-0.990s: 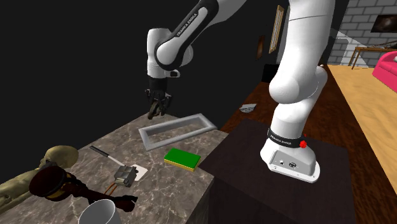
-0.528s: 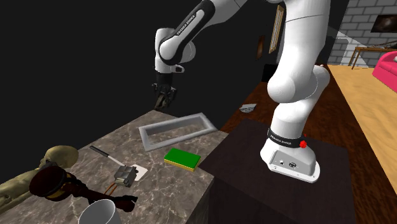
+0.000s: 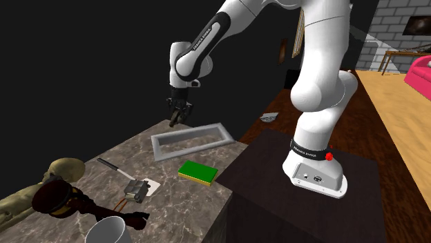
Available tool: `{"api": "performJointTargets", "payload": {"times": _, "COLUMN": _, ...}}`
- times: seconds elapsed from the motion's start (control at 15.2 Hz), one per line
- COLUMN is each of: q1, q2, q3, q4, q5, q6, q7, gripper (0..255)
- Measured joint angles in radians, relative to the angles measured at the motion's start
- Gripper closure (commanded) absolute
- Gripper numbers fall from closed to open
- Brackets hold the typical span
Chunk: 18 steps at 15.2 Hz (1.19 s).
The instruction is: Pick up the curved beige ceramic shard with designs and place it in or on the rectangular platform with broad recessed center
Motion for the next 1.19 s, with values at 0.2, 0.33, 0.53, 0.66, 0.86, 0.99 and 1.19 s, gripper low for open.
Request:
{"api": "performJointTargets", "payload": {"times": 0.2, "q1": 0.015, "q2": 0.038, "q3": -0.017, "q4": -0.004, "q5": -0.032, "q6": 0.037, "q7": 0.021, "gripper": 255}}
{"api": "performJointTargets", "payload": {"times": 0.33, "q1": 0.022, "q2": 0.059, "q3": -0.029, "q4": -0.011, "q5": -0.049, "q6": 0.063, "q7": 0.029, "gripper": 255}}
{"api": "performJointTargets", "payload": {"times": 0.53, "q1": 0.028, "q2": 0.074, "q3": -0.037, "q4": -0.006, "q5": -0.062, "q6": 0.073, "q7": 0.036, "gripper": 255}}
{"api": "performJointTargets", "payload": {"times": 0.66, "q1": 0.03, "q2": 0.076, "q3": -0.038, "q4": -0.006, "q5": -0.063, "q6": 0.074, "q7": 0.038, "gripper": 255}}
{"api": "performJointTargets", "payload": {"times": 0.86, "q1": 0.03, "q2": 0.077, "q3": -0.038, "q4": -0.006, "q5": -0.064, "q6": 0.075, "q7": 0.038, "gripper": 0}}
{"api": "performJointTargets", "payload": {"times": 0.99, "q1": 0.03, "q2": 0.077, "q3": -0.039, "q4": -0.006, "q5": -0.064, "q6": 0.075, "q7": 0.038, "gripper": 0}}
{"api": "performJointTargets", "payload": {"times": 1.19, "q1": 0.03, "q2": 0.077, "q3": -0.039, "q4": -0.006, "q5": -0.064, "q6": 0.075, "q7": 0.038, "gripper": 0}}
